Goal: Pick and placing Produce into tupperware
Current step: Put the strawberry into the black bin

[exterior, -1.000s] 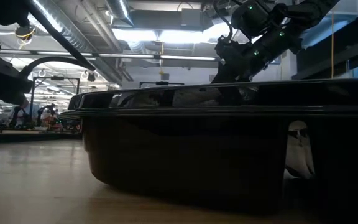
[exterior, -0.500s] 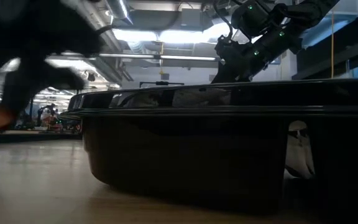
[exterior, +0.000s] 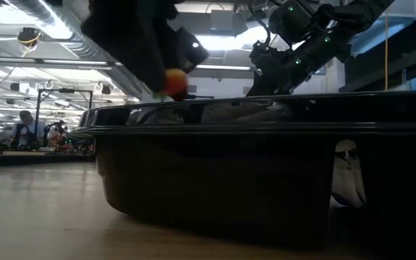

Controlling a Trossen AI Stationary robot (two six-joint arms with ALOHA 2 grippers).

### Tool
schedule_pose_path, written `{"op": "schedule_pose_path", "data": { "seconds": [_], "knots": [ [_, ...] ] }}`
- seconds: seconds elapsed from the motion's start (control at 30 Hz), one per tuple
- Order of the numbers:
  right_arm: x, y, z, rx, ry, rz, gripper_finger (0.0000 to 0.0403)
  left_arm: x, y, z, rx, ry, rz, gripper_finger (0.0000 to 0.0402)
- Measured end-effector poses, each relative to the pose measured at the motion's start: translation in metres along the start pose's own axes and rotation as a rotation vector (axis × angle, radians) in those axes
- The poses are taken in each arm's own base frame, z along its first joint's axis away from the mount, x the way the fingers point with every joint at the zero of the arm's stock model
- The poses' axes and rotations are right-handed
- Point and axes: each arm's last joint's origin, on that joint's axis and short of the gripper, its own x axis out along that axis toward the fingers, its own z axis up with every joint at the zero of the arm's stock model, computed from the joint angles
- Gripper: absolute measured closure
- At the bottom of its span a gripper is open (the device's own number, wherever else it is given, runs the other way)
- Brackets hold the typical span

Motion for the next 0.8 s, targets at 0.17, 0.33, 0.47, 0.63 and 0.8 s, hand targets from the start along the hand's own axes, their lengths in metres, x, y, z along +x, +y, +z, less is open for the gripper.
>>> {"op": "schedule_pose_path", "data": {
  "seconds": [0.17,0.33,0.47,0.63,0.8],
  "knots": [
    [0.0,0.0,0.0,-0.001,0.001,0.0,0.016,0.019,0.001,-0.002,0.049,0.01,-0.007,0.029],
    [0.0,0.0,-0.001,-0.001,0.007,0.0,0.016,0.02,0.002,-0.003,0.025,0.014,0.003,0.0258],
    [0.0,0.0,-0.001,0.0,0.007,0.0,0.016,0.017,0.001,-0.003,0.024,0.018,0.003,0.0231],
    [0.0,0.0,-0.001,-0.001,0.008,0.0,0.0159,0.017,0.002,-0.006,-0.032,0.053,-0.01,0.0199],
    [0.0,0.0,-0.001,-0.002,0.008,0.0,0.0159,0.014,0.001,-0.008,-0.068,0.07,-0.052,0.0143]
  ]
}}
